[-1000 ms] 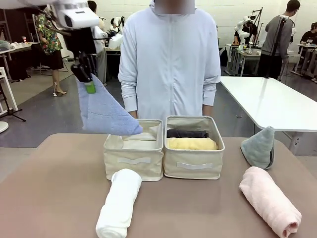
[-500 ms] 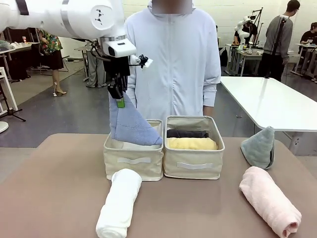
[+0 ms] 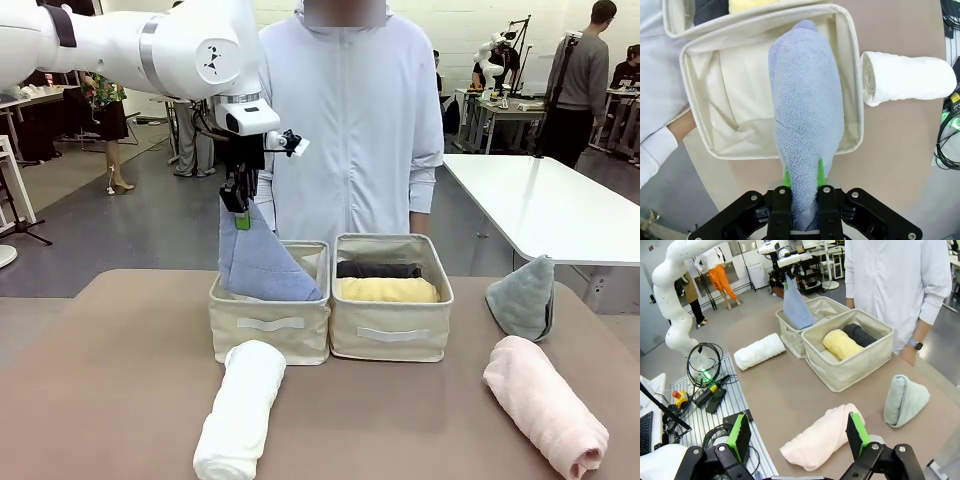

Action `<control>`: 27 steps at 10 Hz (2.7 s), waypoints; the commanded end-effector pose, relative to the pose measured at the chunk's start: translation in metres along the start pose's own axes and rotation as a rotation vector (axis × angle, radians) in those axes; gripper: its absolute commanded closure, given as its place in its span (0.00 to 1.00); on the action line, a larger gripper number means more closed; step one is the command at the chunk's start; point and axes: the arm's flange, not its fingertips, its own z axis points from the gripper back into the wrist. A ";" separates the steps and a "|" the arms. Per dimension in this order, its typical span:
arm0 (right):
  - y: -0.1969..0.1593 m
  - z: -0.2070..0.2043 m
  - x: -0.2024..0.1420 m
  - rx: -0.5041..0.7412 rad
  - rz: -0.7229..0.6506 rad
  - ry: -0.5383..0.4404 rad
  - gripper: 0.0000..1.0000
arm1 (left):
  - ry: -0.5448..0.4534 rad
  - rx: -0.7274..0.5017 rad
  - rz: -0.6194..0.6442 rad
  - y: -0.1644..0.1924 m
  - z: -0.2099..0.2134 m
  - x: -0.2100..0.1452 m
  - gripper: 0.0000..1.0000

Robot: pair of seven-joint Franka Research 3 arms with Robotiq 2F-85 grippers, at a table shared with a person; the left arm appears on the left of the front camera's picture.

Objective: Sort the towels based on their folding style.
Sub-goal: Pick up one triangle-folded towel and place it in the left Fabric basket.

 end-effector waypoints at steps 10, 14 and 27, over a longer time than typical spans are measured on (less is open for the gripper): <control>-0.001 0.001 0.002 0.006 0.019 -0.024 0.00 | 0.001 -0.191 0.015 -0.033 -0.087 0.014 0.83; -0.001 0.001 0.002 0.006 0.019 -0.024 0.00 | 0.007 -0.189 0.016 -0.036 -0.102 0.017 0.80; -0.001 0.001 0.002 0.006 0.019 -0.024 0.00 | -0.056 -0.153 -0.008 -0.037 -0.068 0.008 0.00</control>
